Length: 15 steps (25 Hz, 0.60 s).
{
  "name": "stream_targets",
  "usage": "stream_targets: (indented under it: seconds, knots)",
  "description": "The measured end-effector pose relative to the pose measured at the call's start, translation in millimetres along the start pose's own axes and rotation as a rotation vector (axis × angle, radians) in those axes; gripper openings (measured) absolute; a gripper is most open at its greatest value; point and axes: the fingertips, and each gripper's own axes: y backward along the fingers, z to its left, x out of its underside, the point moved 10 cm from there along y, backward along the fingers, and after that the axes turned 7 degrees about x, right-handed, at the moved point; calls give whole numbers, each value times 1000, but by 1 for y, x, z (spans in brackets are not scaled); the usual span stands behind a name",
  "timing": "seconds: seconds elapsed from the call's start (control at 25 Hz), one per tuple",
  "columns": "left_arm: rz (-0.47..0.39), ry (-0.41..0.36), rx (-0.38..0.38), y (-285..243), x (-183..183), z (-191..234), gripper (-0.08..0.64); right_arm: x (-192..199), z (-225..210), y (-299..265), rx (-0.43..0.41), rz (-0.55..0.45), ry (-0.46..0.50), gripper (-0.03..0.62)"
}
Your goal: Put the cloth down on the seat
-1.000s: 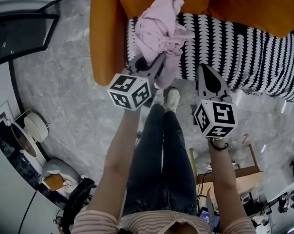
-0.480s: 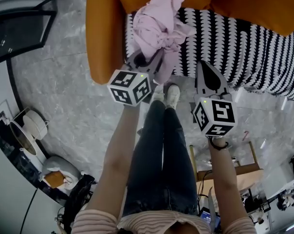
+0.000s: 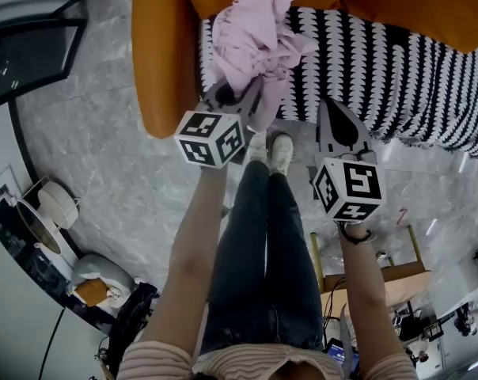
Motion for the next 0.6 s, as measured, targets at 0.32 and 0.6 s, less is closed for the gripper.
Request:
stream_targets:
  seconds: [0.32,0.6]
  knots:
    - [11,3,-15,-9,3,6,106,2,-2,-5,2,9,3,8]
    - [20,8,-39,-15,12,16,106,7,0,-12,-1,15,11,8]
